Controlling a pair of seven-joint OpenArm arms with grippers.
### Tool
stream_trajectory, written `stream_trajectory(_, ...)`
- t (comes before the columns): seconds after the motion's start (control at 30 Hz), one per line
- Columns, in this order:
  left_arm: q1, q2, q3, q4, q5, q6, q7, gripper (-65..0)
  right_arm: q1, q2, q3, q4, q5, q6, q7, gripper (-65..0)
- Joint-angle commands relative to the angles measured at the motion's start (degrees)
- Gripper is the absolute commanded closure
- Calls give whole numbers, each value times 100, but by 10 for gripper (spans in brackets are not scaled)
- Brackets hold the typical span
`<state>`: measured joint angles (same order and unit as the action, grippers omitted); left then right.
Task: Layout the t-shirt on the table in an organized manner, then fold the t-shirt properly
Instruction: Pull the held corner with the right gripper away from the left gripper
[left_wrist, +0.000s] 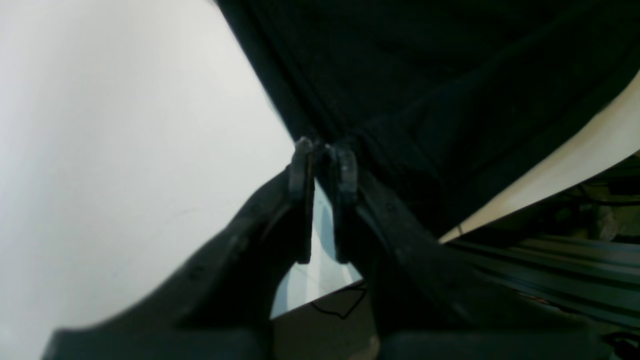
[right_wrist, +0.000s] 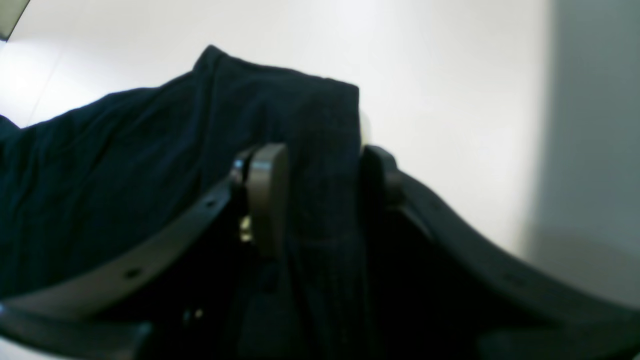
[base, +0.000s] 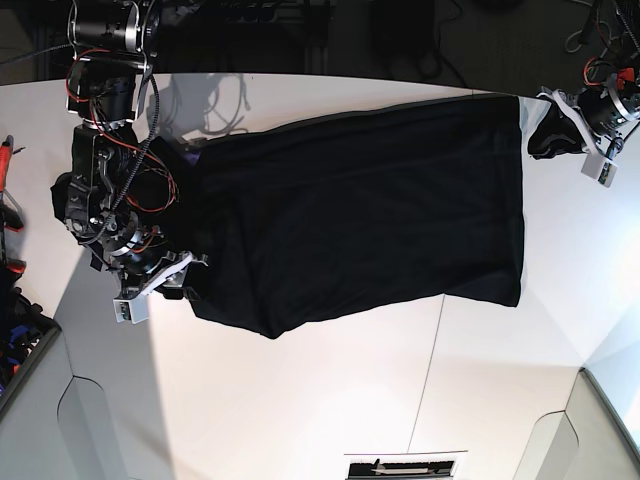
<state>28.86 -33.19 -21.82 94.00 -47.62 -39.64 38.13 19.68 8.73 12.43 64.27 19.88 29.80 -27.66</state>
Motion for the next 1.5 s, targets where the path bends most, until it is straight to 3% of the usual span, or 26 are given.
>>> stream_trajectory(0.0,-9,-107,-57,68,-103,-36,-101,-72,153,46,22,114,90,66,129,-244)
stream_trajectory(0.53,-9,-107,-59,68,-103,-36,-101,-71,157,44,22,107,-149,-264,133,-247)
stream_trajectory(0.67,-9,-107,-57,68,-103,-36,-101,-72,155,44,127,107,-149,-605,142,-343)
stream_trajectory(0.73,-11,-107,-59,68,-103,-36,-101,-72,155,44,238,107,-146,-601,136,-371)
stream_trajectory(1.47,-7,-107,-57,68,-98,-36,-98,-72,142,-212,175,101,7,-229,48,-371)
